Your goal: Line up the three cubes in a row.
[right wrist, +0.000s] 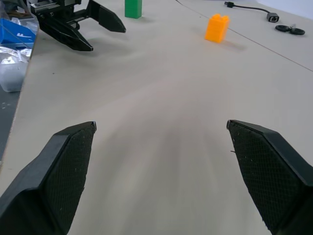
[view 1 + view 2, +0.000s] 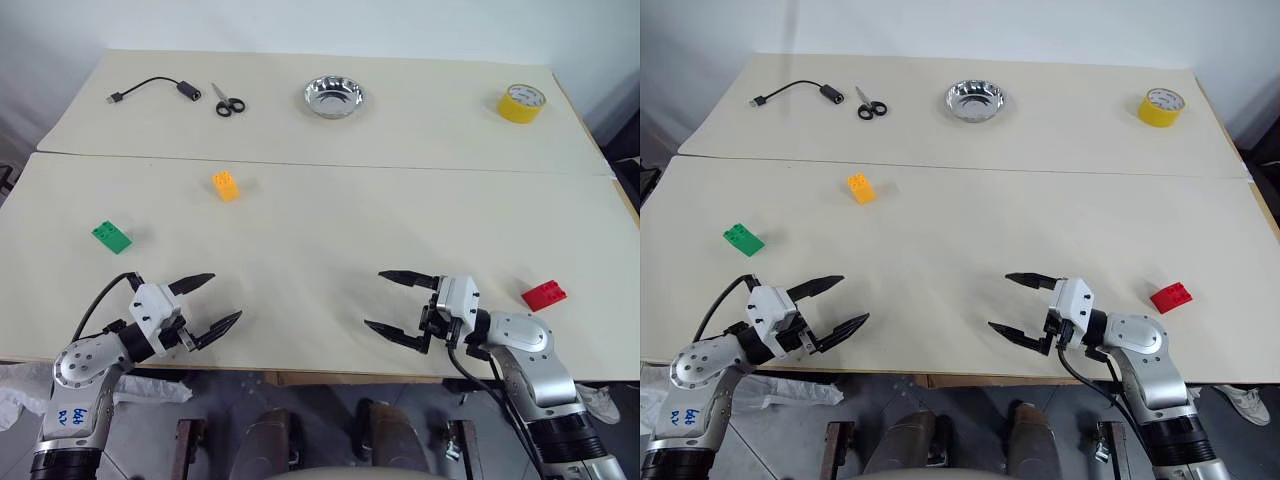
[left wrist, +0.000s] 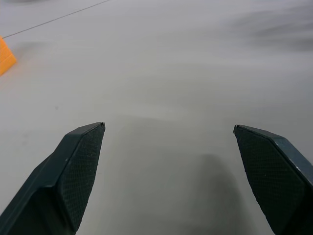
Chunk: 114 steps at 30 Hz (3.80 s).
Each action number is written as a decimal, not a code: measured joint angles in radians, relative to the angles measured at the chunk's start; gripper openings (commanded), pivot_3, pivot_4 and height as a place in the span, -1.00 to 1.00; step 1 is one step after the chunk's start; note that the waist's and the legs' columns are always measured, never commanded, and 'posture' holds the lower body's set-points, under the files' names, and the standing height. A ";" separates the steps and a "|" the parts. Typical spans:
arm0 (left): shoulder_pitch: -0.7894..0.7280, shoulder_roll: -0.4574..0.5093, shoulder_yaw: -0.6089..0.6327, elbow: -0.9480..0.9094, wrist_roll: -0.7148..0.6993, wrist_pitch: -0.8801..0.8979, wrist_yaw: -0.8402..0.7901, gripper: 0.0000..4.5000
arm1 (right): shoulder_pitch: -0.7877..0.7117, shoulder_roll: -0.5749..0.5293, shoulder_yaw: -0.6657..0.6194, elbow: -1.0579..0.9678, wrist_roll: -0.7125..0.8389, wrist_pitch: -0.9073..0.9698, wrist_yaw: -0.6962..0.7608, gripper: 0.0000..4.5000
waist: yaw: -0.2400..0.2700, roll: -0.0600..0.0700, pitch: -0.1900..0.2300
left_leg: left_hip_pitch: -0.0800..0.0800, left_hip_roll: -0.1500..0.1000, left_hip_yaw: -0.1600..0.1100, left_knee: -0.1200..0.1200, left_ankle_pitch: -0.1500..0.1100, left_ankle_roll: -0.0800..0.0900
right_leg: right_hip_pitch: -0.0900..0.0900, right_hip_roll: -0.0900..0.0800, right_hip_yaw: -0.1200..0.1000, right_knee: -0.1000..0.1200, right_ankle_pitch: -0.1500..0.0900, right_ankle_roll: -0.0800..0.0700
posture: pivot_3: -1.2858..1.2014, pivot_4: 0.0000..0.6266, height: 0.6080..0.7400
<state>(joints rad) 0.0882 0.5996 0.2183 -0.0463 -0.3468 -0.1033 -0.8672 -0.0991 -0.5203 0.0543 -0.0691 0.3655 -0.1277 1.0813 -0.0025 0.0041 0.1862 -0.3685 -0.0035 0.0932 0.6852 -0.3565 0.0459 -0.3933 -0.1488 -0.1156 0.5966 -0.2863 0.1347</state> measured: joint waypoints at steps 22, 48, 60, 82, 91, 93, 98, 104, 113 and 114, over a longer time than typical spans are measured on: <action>-0.364 -0.034 -0.283 -0.060 -0.131 0.254 -0.232 0.99 | 0.512 -0.039 -0.767 -0.299 0.202 0.100 -0.264 1.00 | 0.048 0.001 -0.002 | -0.001 -0.002 0.001 0.000 0.000 0.001 | 0.001 0.002 0.001 -0.002 0.000 0.001 | 0.03 -0.52 1.00; -0.486 -0.166 -0.364 0.079 -0.082 0.253 -0.277 0.99 | 0.419 -0.425 -0.684 -0.103 0.218 0.640 -0.304 1.00 | 0.034 0.007 -0.007 | -0.003 -0.001 0.000 0.005 0.000 0.003 | 0.001 0.000 0.002 -0.001 0.001 0.002 | 0.03 -0.52 1.00; -0.422 -0.161 -0.348 0.011 -0.082 0.265 -0.234 1.00 | 0.277 -0.434 -0.527 0.038 0.097 0.656 -0.266 -0.02 | 0.027 0.007 -0.007 | -0.003 -0.001 0.000 0.007 -0.001 0.004 | 0.002 0.001 0.002 0.000 0.002 0.003 | 0.03 -0.52 1.00; -0.070 -0.020 -0.001 -0.031 -0.115 0.257 -0.097 1.00 | -0.742 -0.197 0.337 0.301 -0.196 0.506 0.194 -0.34 | 0.015 0.005 -0.006 | -0.008 -0.002 -0.007 0.012 -0.003 0.004 | 0.001 -0.001 -0.004 0.000 0.002 0.002 | 0.03 -0.52 1.00; -0.012 -0.034 0.002 -0.104 -0.119 0.254 -0.062 1.00 | -0.793 -0.125 0.344 0.511 -0.281 0.339 0.292 -0.34 | -0.010 0.005 -0.006 | -0.008 0.001 -0.004 0.012 -0.004 0.004 | 0.001 0.000 -0.007 0.000 0.002 0.003 | 0.03 -0.52 1.00; -0.004 -0.034 0.006 -0.106 -0.119 0.254 -0.056 1.00 | -0.797 -0.110 0.341 0.535 -0.285 0.311 0.311 0.09 | -0.018 0.005 -0.006 | -0.007 0.001 -0.004 0.012 -0.004 0.004 | 0.001 0.000 -0.007 0.000 0.002 0.003 | 0.03 -0.52 1.00; 0.009 -0.034 0.022 -0.108 -0.120 0.253 -0.040 1.00 | -0.791 -0.095 0.307 0.570 -0.279 0.225 0.327 0.82 | -0.024 0.005 -0.006 | -0.007 0.001 -0.004 0.012 -0.004 0.004 | 0.001 0.000 -0.007 0.000 0.002 0.003 | 0.03 -0.52 1.00; 0.063 -0.074 0.121 -0.119 -0.126 0.222 0.048 1.00 | -0.630 -0.102 0.109 0.439 -0.106 0.090 0.362 0.99 | -0.022 0.005 -0.006 | -0.007 0.001 -0.004 0.012 -0.004 0.003 | 0.001 0.000 -0.007 -0.001 0.002 0.003 | 0.03 -0.52 1.00; 0.242 -0.225 0.342 -0.137 -0.140 0.151 0.254 1.00 | -0.191 -0.104 -0.130 0.076 0.143 0.152 0.273 0.99 | -0.012 0.003 -0.006 | -0.003 0.001 -0.002 0.012 -0.006 0.002 | 0.004 -0.001 -0.004 -0.001 0.002 0.003 | 0.03 -0.52 1.00; 0.249 -0.232 0.352 -0.137 -0.140 0.148 0.265 1.00 | -0.175 -0.097 -0.137 0.066 0.150 0.155 0.259 0.99 | -0.011 0.003 -0.006 | -0.002 0.001 -0.001 0.012 -0.006 0.002 | 0.003 -0.001 -0.003 0.000 0.002 0.003 | 0.03 -0.52 1.00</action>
<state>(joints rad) 0.3368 0.3675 0.5699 -0.1829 -0.4867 0.0447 -0.6025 -0.2741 -0.6175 -0.0829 -0.0027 0.5155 0.0277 1.3399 -0.0139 0.0073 0.1806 -0.3709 -0.0020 0.0919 0.6969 -0.3627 0.0481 -0.3898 -0.1495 -0.1183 0.5961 -0.2844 0.1374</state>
